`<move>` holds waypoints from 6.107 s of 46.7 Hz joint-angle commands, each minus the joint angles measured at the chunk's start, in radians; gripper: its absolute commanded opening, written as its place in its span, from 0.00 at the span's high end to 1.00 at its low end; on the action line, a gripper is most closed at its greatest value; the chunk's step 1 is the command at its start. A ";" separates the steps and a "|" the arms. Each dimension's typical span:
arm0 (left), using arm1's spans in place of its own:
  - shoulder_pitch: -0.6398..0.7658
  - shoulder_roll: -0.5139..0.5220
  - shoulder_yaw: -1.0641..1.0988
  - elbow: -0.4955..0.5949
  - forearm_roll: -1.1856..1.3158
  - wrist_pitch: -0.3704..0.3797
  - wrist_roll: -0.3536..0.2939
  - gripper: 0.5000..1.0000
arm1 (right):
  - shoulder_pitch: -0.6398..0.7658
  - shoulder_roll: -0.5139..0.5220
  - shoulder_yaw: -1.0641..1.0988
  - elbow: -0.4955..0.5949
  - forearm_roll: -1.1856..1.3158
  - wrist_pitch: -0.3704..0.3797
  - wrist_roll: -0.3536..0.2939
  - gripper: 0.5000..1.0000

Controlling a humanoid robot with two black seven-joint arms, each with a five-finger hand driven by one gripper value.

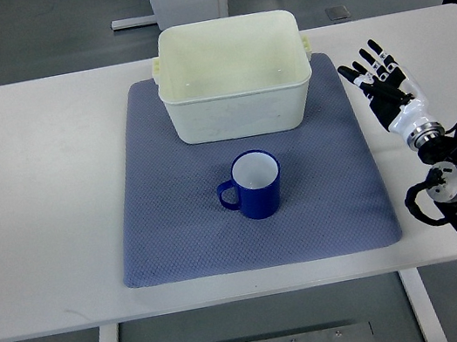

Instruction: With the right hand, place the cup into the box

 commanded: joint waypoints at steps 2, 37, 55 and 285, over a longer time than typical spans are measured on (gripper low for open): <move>0.000 0.000 -0.001 0.000 0.001 0.000 0.000 0.00 | 0.001 -0.001 -0.003 -0.001 0.000 0.000 0.005 0.00; 0.002 0.000 -0.001 0.000 0.001 0.000 0.000 0.00 | 0.012 -0.047 -0.072 -0.001 0.000 -0.003 0.005 0.00; 0.000 0.000 0.002 0.000 0.001 0.000 0.000 0.00 | 0.027 -0.054 -0.072 -0.001 0.000 0.003 -0.004 0.00; 0.000 0.000 -0.001 0.000 0.001 0.000 0.000 0.00 | -0.022 -0.090 -0.586 0.237 -0.207 -0.014 0.211 0.00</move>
